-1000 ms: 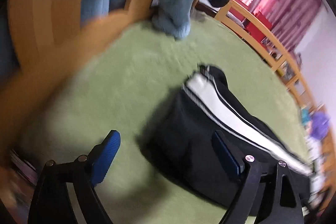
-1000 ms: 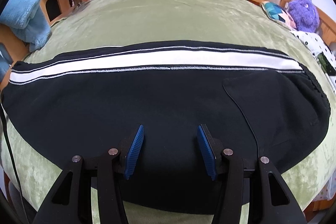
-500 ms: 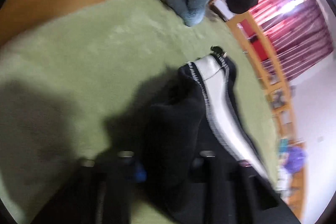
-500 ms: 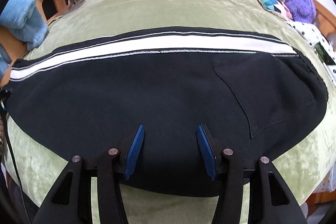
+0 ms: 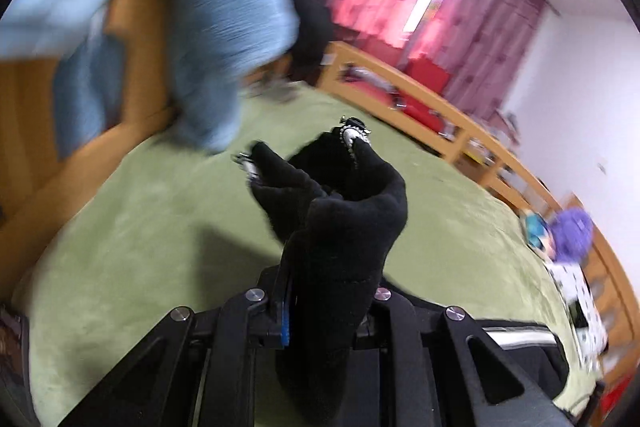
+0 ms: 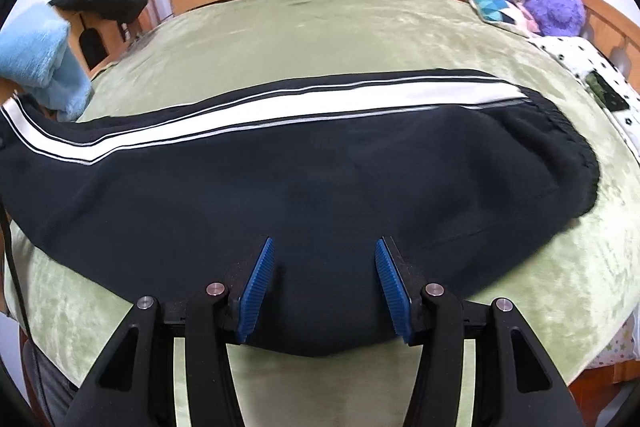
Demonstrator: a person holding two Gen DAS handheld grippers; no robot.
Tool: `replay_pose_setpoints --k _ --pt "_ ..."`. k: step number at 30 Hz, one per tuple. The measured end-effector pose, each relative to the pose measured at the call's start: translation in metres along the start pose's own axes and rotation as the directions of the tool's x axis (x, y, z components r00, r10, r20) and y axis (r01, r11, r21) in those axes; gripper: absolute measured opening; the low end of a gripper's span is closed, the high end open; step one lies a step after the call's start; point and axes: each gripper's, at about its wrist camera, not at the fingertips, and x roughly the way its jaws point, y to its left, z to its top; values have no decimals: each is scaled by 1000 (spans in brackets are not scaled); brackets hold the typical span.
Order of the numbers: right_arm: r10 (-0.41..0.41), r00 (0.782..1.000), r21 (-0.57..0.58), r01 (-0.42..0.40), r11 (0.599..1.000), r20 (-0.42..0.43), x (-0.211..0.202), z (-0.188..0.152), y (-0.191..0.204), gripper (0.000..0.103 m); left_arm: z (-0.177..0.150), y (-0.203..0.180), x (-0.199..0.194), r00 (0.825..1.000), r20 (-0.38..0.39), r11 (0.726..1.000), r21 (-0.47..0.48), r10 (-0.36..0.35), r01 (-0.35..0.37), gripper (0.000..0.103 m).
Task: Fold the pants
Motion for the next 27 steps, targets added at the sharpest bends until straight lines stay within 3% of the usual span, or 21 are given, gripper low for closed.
replay_pose_setpoints --k 4,7,11,14,18,20,22,23,24,25,26,27 --pt "-17 1000 43 16 999 11 -11 -2 -41 52 -4 -78 -7 999 5 995 86 -45 44 17" --pt "-23 999 77 20 997 39 -24 -7 -71 52 -29 -140 -10 997 -4 983 166 -74 74 17" --pt "-35 998 112 29 993 50 -35 -19 -106 52 -96 -229 15 984 -110 953 255 -137 161 17" --pt "-50 998 135 43 990 48 -38 -30 -127 52 -155 -275 41 971 -191 928 315 -145 200 17" --pt "-75 997 154 69 986 34 -41 -46 -147 52 -237 -310 106 922 -383 924 331 -54 192 17" --pt "-78 997 168 72 983 27 -44 -53 -152 52 -259 -316 122 893 -450 893 410 19 187 22" --pt "-63 998 176 59 983 18 -44 -58 -155 52 -261 -312 116 892 -453 861 453 -1 232 36" --pt "-57 998 173 53 984 21 -44 -58 -154 52 -254 -304 109 884 -467 865 429 -34 260 44" --pt "-52 998 169 47 985 23 -44 -58 -152 52 -244 -292 102 862 -502 881 370 -78 295 68" --pt "-43 999 162 38 986 26 -42 -56 -149 53 -236 -281 97 841 -525 890 312 -131 333 85" --pt "-31 999 152 26 988 28 -38 -53 -145 53 -223 -267 86 824 -532 892 252 -197 376 85" --pt "-20 999 145 16 989 30 -35 -50 -141 53 -216 -254 77 827 -517 892 234 -223 387 85"
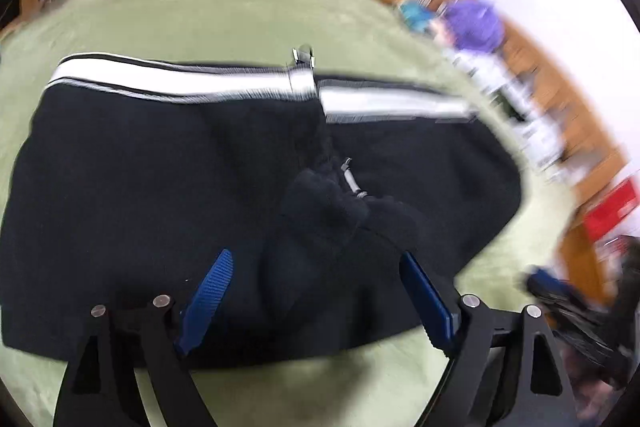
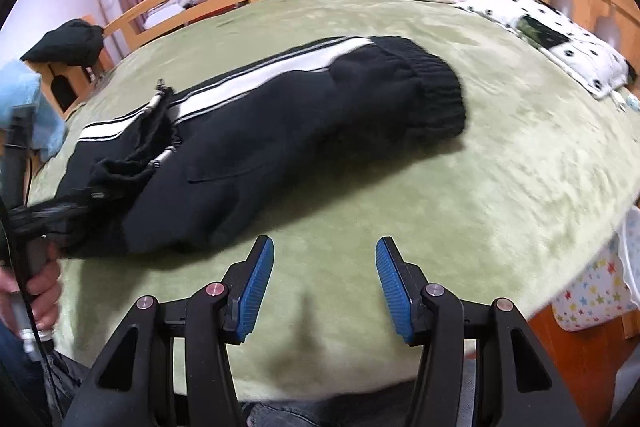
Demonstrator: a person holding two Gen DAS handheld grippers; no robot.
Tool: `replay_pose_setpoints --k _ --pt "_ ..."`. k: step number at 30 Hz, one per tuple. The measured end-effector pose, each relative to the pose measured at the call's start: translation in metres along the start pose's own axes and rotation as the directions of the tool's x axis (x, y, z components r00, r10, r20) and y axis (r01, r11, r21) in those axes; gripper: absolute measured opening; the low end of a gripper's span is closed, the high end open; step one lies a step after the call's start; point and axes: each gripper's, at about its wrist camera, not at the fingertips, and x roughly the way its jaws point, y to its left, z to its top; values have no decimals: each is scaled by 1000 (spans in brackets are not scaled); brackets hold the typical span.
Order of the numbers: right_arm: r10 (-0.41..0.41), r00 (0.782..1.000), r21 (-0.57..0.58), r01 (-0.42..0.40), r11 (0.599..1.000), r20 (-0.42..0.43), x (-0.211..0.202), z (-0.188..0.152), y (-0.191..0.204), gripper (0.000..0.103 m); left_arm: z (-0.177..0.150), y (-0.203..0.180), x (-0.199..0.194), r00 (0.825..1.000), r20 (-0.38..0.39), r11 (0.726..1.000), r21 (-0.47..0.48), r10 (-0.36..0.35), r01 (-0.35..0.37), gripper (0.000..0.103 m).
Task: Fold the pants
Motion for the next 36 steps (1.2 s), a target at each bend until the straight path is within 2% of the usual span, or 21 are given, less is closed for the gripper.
replay_pose_setpoints --k 1,5,7,8,9,11,15,19,21,24,26,28,31,32,33,34,36 --pt "15 1000 -5 -15 1000 3 5 5 8 53 -1 9 -16 999 33 1000 -5 0 0 85" --pt "115 993 -38 -114 993 34 16 26 52 53 -2 53 -74 985 150 994 -66 91 -82 85" --pt "168 985 -63 -166 984 42 20 33 73 53 -2 82 -91 967 187 982 -113 173 -153 85" --pt "201 979 -79 -198 977 40 25 38 87 53 -5 98 -97 953 200 969 -139 230 -204 85" --pt "229 973 -93 -225 970 37 29 41 100 53 -7 110 -103 941 200 957 -157 273 -244 85" --pt "282 959 -126 -275 953 35 39 47 125 53 -13 133 -107 930 197 944 -181 310 -276 85" --pt "270 962 -177 -260 949 38 61 68 155 56 -18 167 -110 926 173 928 -231 336 -294 85" --pt "328 945 -137 -325 936 -2 93 95 164 56 -11 184 -103 919 174 919 -247 355 -308 85" --pt "363 931 -110 -364 925 -31 109 102 167 55 -9 188 -96 924 169 919 -265 342 -292 85" --pt "437 891 -68 -447 892 -124 143 113 177 49 -2 198 -97 935 198 925 -304 294 -226 85" --pt "445 879 -55 -460 886 -173 162 116 183 49 5 201 -94 939 211 930 -309 270 -198 85" --pt "428 877 -50 -448 892 -217 177 120 186 49 12 201 -85 942 198 933 -295 270 -205 85" --pt "476 823 -6 -503 864 -311 203 127 190 46 19 200 -61 966 142 949 -262 217 -175 85" --pt "479 820 2 -503 864 -313 207 130 191 24 21 199 -51 975 107 954 -252 195 -163 85" --pt "501 814 4 -523 852 -293 206 133 191 13 21 196 -44 981 88 959 -244 171 -146 85" --pt "516 814 -6 -537 844 -265 201 136 193 11 21 195 -37 986 66 963 -237 150 -131 85" --pt "525 836 -68 -540 839 -159 178 146 194 8 18 194 -23 994 8 967 -233 112 -107 85"
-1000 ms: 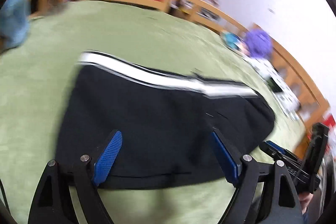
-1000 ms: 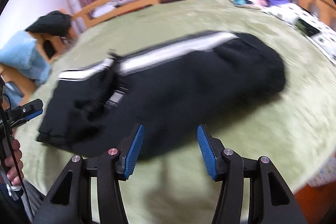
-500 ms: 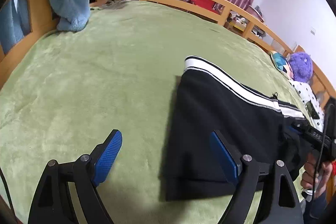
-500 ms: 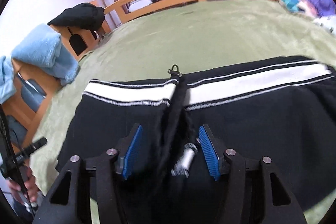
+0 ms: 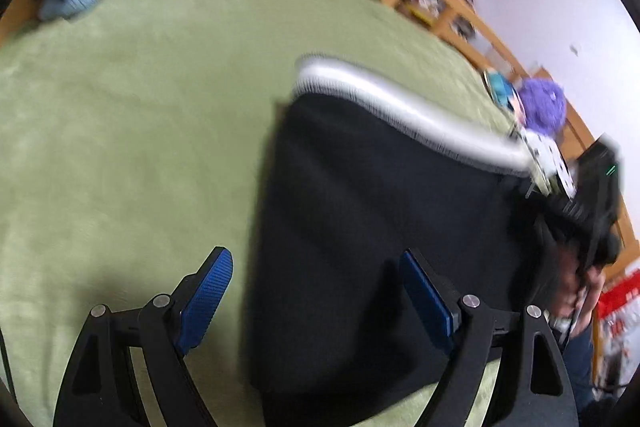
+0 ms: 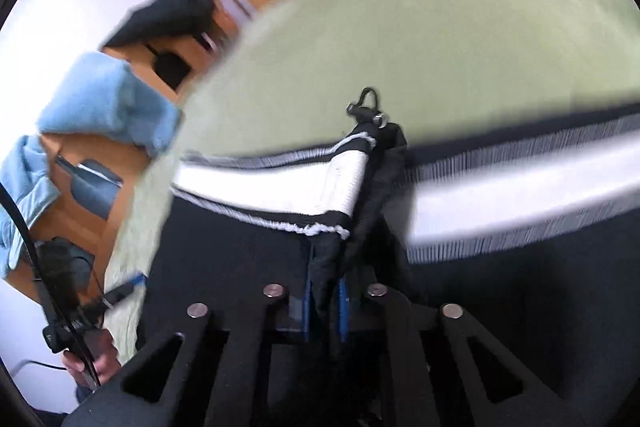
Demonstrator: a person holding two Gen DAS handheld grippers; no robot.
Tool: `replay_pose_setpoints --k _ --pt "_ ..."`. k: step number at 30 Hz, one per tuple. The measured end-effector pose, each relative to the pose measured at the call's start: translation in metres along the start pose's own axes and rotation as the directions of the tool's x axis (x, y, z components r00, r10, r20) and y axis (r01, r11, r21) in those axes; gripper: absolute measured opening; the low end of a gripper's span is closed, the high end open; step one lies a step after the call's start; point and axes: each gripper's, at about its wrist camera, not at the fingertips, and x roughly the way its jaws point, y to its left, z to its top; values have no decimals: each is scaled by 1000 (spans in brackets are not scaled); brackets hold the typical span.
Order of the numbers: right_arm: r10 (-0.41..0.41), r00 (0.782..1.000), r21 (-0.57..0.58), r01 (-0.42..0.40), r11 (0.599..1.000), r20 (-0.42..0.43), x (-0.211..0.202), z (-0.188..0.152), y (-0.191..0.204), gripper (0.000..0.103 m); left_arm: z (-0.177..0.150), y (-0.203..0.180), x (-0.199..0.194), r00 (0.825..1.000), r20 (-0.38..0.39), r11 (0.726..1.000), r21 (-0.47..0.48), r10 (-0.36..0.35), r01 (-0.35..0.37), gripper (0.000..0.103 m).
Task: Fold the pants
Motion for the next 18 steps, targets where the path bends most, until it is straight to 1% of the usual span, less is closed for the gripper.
replay_pose_setpoints --k 1,2,3,4,5,7,8,9,10,11,12,13,14,16,17,18 --pt "-7 999 -34 8 999 47 -11 5 7 8 -3 -1 6 999 -31 1000 -5 -13 13 85" --pt "-12 994 -55 18 998 110 -25 11 13 8 -6 -1 9 999 -40 999 -15 -37 36 85" --pt "-12 989 -63 22 998 146 -32 15 16 8 -8 -1 9 997 -44 998 -26 -57 56 85" --pt "-32 986 -83 46 995 166 -36 18 18 8 -9 -1 8 997 -49 998 -33 -61 59 85" --pt "-87 989 -108 100 989 118 -26 19 17 8 -11 0 7 997 -49 998 -37 -55 54 85" --pt "-139 990 -77 138 988 -13 4 13 -1 10 -13 0 4 998 -38 999 -36 -41 40 85" --pt "-151 986 -55 148 988 -69 15 7 -10 19 -15 0 4 999 -41 999 -35 -33 31 85" --pt "-164 979 -39 161 986 -123 23 0 -17 21 -16 -1 4 999 -48 999 -35 -25 24 85" --pt "-152 980 -33 149 988 -125 18 -2 -19 22 -18 -2 3 998 -53 999 -37 -27 25 85" --pt "-154 983 -20 153 988 -95 5 -4 -20 32 -20 -4 1 998 -53 999 -36 -34 32 85" --pt "-160 986 -1 160 987 -55 -9 -8 -21 45 -20 -5 0 998 -51 999 -34 -40 38 85" --pt "-159 987 24 159 987 -26 -23 -13 -21 53 -21 -7 -2 998 -46 998 -30 -48 46 85" --pt "-155 988 38 155 987 -15 -33 -19 -19 60 -22 -9 -3 998 -43 998 -25 -50 49 85" --pt "-140 990 30 140 990 -20 -48 -36 -13 59 -24 -14 -4 998 -39 999 -6 -41 41 85" --pt "-128 991 15 128 992 -28 -53 -47 -7 57 -25 -17 -3 999 -40 1000 2 -28 28 85" --pt "-120 992 -1 120 993 -31 -57 -55 -3 53 -24 -15 -4 999 -42 1000 4 -24 24 85"
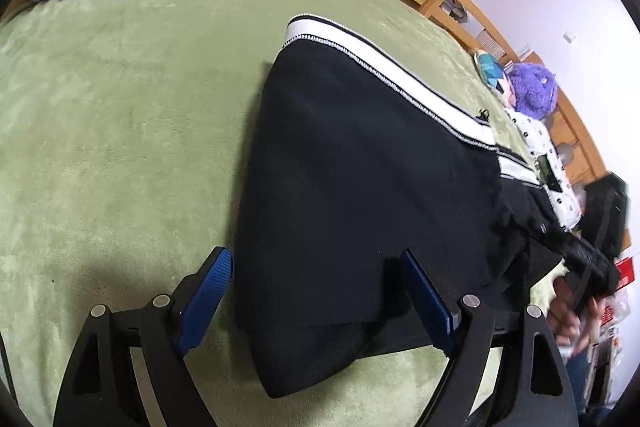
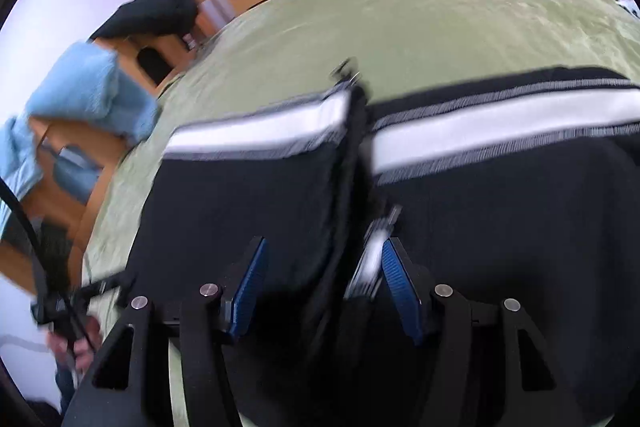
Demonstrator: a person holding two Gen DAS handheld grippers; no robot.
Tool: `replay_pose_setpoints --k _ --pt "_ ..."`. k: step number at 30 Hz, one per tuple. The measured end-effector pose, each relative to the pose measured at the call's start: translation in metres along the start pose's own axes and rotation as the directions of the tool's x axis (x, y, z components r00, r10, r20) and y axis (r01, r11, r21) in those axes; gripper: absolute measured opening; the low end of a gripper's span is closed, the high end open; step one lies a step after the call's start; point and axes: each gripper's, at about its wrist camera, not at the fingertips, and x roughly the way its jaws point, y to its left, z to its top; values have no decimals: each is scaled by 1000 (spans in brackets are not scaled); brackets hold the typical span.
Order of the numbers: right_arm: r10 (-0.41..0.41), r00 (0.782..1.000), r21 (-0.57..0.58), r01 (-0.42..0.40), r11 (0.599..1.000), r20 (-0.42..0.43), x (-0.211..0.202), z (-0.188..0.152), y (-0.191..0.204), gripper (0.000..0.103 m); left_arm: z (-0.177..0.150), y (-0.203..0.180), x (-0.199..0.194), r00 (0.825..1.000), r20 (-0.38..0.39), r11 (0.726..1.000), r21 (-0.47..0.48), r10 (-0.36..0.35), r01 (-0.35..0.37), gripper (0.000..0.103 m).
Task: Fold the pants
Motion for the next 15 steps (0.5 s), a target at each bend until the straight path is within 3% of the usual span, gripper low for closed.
replay_pose_setpoints --k 2,3,6,7,9,10,11,13,15 --pt "-8 1000 -41 8 999 -10 0 -15 16 48 -2 -1 0 1000 -5 1000 -3 -4 4 85" --pt "-24 999 -62 23 998 -22 3 -21 23 34 -2 -1 0 1000 -5 1000 -4 -2 2 85" --pt "-170 985 -183 168 969 -1 17 -34 43 20 -4 -1 -4 1000 1 1000 8 20 -20 85" --pt "-162 987 -180 158 971 -3 17 -35 42 18 -3 -1 -6 999 6 999 11 31 -31 85" --pt "-67 997 -78 64 995 -32 7 -28 27 15 -3 -2 -17 999 30 1000 17 24 -24 85" --pt "36 999 22 -36 999 -3 -13 -23 13 14 -3 -3 -24 999 49 1000 27 3 -5 85" --pt "81 996 49 -83 995 46 -33 -21 8 14 -4 -3 -31 998 63 999 34 -10 8 85" --pt "60 994 19 -62 998 91 -54 -26 12 14 -4 -2 -31 998 61 1000 31 -9 7 85" --pt "23 1000 1 -23 1000 20 -40 -38 10 14 -5 1 -25 999 36 1000 24 1 -2 85"
